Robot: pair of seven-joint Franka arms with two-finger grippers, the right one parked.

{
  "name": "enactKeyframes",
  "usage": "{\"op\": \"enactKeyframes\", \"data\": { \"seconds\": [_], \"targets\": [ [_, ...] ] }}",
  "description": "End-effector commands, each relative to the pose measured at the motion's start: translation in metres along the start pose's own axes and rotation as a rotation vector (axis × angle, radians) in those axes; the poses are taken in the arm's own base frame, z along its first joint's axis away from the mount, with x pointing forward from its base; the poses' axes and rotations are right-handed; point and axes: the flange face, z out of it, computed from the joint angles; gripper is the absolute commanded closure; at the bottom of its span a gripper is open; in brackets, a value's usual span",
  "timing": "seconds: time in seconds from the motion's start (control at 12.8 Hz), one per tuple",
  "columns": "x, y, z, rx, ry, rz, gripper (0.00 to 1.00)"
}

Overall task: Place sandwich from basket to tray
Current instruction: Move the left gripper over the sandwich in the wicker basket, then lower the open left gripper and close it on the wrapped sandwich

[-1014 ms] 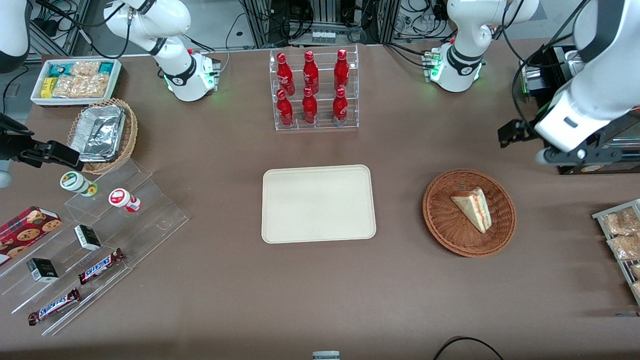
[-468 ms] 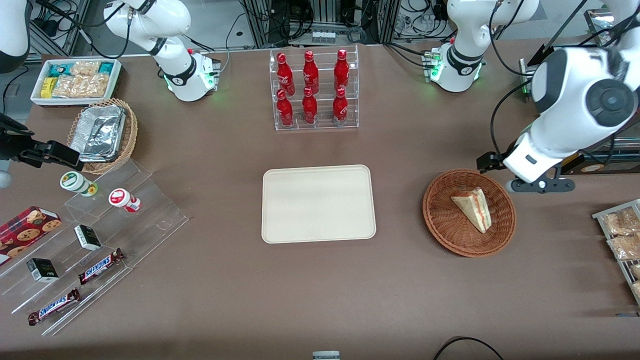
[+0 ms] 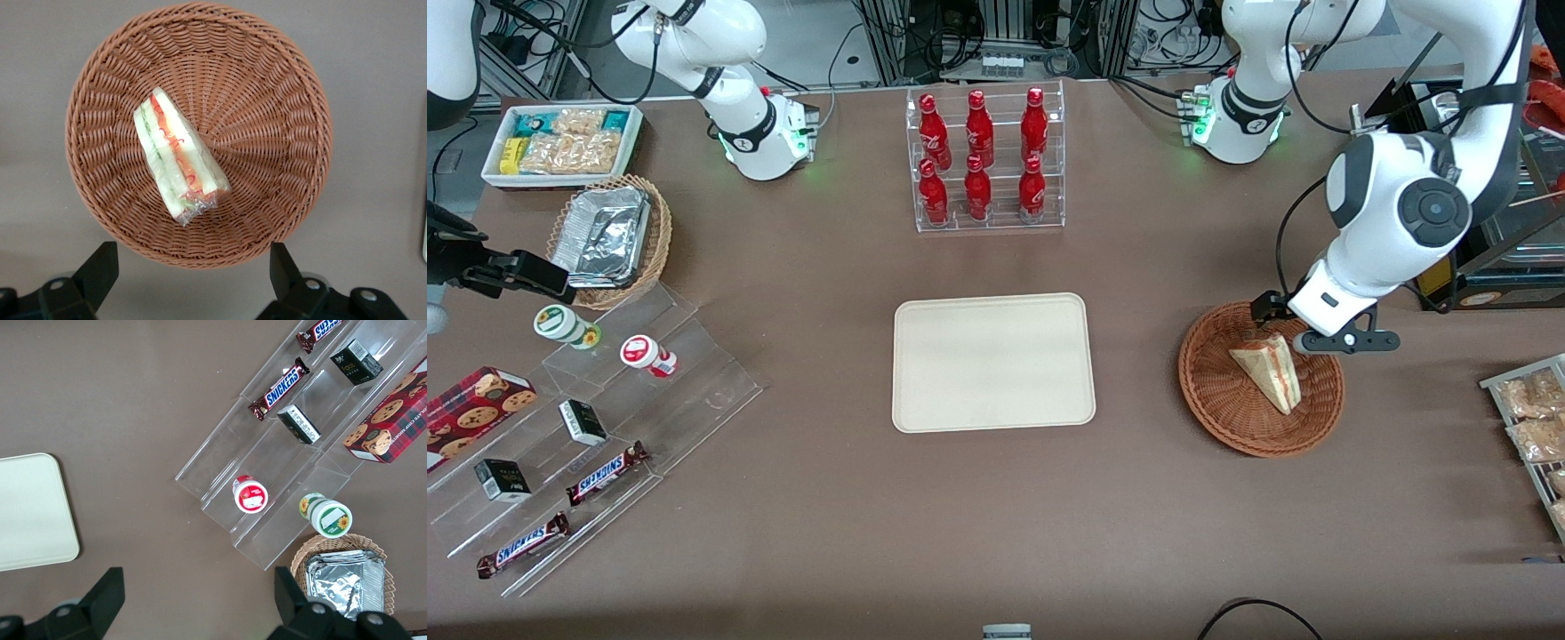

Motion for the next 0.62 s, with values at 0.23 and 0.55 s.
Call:
{"op": "enactKeyframes", "data": {
  "seconds": [0.23,0.55],
  "targets": [
    [0.005,-0.02,0.019,-0.003,0.023,-0.038,0.0],
    [0.003,-0.027,0.029,-0.015,0.062,-0.209,0.0]
  ]
}}
